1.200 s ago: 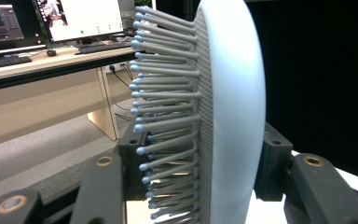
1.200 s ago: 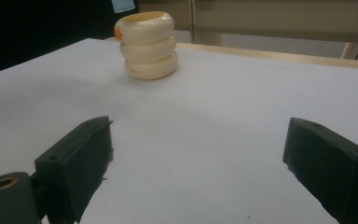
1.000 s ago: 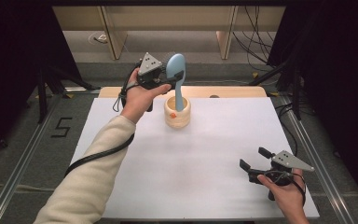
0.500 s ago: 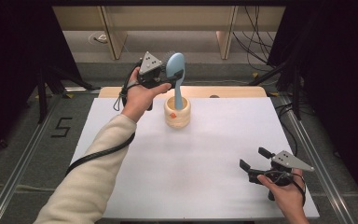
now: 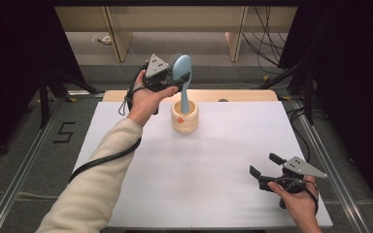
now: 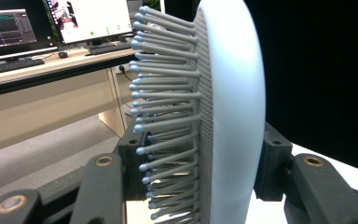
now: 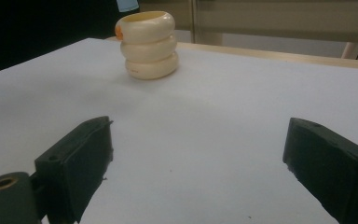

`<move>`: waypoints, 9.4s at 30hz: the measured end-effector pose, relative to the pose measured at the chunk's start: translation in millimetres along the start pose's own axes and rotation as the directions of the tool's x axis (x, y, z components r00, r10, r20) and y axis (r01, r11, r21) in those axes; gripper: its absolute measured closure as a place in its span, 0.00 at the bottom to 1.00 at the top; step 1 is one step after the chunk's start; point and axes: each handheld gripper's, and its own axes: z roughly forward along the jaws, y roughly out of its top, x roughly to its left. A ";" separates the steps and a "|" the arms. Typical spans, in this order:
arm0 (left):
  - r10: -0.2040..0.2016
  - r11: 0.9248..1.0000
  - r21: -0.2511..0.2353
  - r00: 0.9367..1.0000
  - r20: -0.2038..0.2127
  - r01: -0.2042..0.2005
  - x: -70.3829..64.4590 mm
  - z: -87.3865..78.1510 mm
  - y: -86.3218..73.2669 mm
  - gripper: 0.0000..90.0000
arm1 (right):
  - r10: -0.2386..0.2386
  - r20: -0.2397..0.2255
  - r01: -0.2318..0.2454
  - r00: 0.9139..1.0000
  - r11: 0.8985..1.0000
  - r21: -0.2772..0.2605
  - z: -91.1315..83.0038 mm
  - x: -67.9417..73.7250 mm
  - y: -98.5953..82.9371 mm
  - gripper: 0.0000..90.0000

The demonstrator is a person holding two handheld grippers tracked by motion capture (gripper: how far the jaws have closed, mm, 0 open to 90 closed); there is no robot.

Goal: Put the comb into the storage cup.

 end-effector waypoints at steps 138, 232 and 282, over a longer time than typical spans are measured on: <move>0.030 0.998 0.055 0.999 -0.023 -0.029 11.4 31.8 -28.8 0.54 | -0.005 -0.010 0.005 1.000 1.000 0.006 0.4 0.3 -0.7 0.10; 0.001 0.995 0.097 1.000 -0.024 0.002 11.0 52.1 -52.1 0.54 | -0.001 -0.011 0.001 1.000 1.000 0.000 0.9 0.4 -1.0 0.10; -0.033 0.991 0.130 0.999 -0.027 0.037 9.0 58.9 -72.7 0.54 | -0.001 -0.020 0.001 1.000 1.000 0.007 1.6 1.5 -1.6 0.10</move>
